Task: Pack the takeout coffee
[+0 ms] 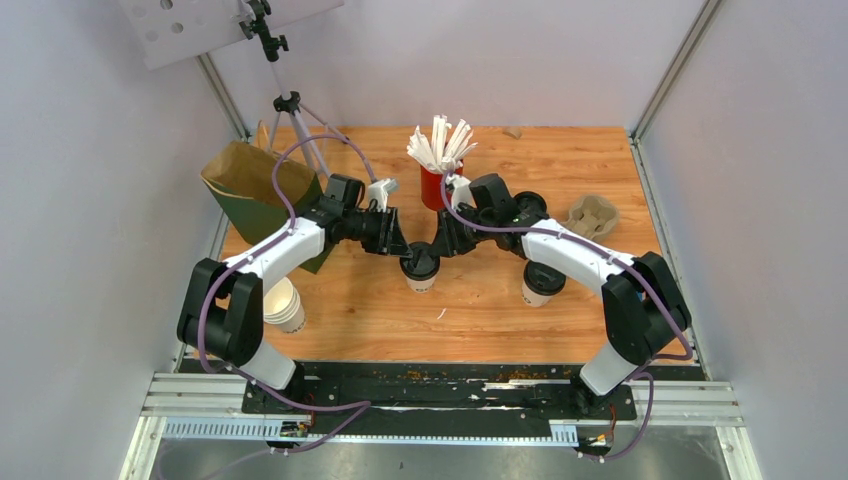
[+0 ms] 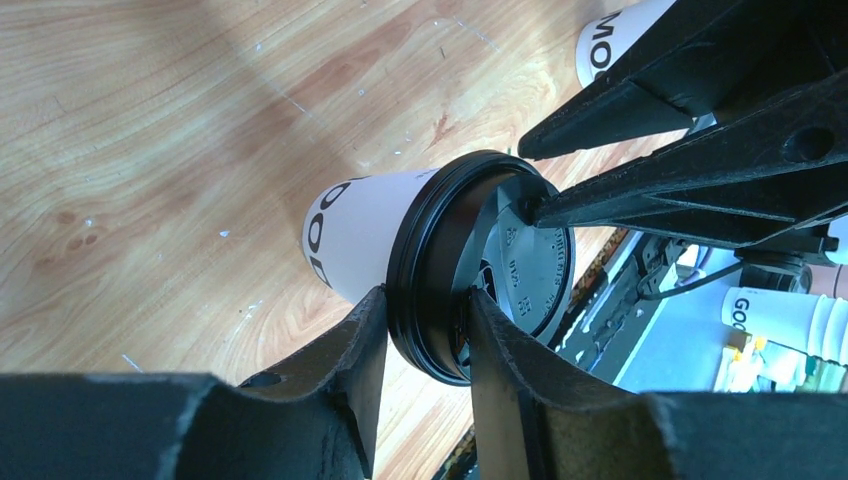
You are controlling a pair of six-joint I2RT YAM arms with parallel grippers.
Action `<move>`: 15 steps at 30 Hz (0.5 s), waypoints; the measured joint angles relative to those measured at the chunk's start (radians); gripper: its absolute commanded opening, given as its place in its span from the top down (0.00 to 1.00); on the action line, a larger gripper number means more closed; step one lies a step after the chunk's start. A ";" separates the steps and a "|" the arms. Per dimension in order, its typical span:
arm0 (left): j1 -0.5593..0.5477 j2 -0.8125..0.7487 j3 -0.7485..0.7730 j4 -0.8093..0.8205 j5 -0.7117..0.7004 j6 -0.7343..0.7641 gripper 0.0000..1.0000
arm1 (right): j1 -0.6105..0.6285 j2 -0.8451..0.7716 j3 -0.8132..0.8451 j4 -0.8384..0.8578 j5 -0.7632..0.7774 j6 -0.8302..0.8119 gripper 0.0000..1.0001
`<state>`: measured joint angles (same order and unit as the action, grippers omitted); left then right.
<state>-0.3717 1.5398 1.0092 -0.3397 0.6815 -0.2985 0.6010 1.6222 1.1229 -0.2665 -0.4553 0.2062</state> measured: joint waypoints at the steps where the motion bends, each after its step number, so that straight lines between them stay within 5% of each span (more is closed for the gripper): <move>1: 0.000 0.000 0.000 0.000 -0.001 0.001 0.63 | 0.000 0.000 -0.004 0.005 0.000 0.002 0.70; 15: 0.002 -0.001 -0.055 0.088 0.026 -0.043 0.66 | 0.000 -0.002 -0.032 0.055 -0.007 0.034 0.72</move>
<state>-0.3702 1.5391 0.9543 -0.2516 0.7078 -0.3420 0.6006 1.6207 1.0908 -0.2115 -0.4622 0.2398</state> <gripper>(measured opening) 0.363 0.288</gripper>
